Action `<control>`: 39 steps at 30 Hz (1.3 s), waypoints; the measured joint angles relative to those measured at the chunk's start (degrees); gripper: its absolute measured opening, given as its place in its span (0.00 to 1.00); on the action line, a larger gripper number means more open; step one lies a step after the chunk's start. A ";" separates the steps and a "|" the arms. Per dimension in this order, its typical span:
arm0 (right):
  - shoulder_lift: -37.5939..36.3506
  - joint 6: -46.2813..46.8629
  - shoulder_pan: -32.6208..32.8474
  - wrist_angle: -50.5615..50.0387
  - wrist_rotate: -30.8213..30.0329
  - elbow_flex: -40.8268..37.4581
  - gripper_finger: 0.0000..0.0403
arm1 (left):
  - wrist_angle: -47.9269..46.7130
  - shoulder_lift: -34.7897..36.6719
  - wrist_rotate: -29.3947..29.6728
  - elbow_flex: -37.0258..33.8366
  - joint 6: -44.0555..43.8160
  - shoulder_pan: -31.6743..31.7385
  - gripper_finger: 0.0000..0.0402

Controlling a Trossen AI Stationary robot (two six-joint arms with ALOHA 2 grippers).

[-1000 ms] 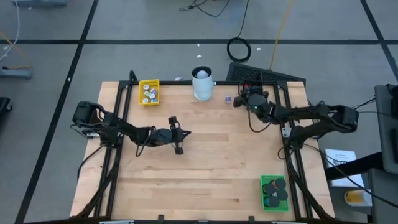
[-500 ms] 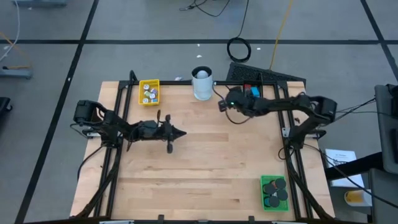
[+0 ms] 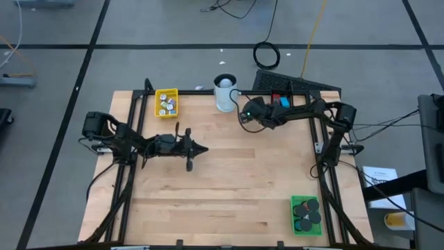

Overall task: Pick & Place Office items
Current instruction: Put the violet charger adapter into the yellow bin

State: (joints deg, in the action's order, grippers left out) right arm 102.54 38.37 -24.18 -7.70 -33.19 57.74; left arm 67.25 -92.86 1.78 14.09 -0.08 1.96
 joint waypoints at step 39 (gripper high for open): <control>2.69 0.95 -1.58 3.35 4.89 -1.43 0.34 | -0.75 -0.02 1.27 0.04 -5.94 1.65 0.06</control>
State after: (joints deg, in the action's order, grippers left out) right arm 105.23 39.33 -25.76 -4.35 -28.31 56.31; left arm 66.50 -92.88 3.05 14.13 -6.02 3.60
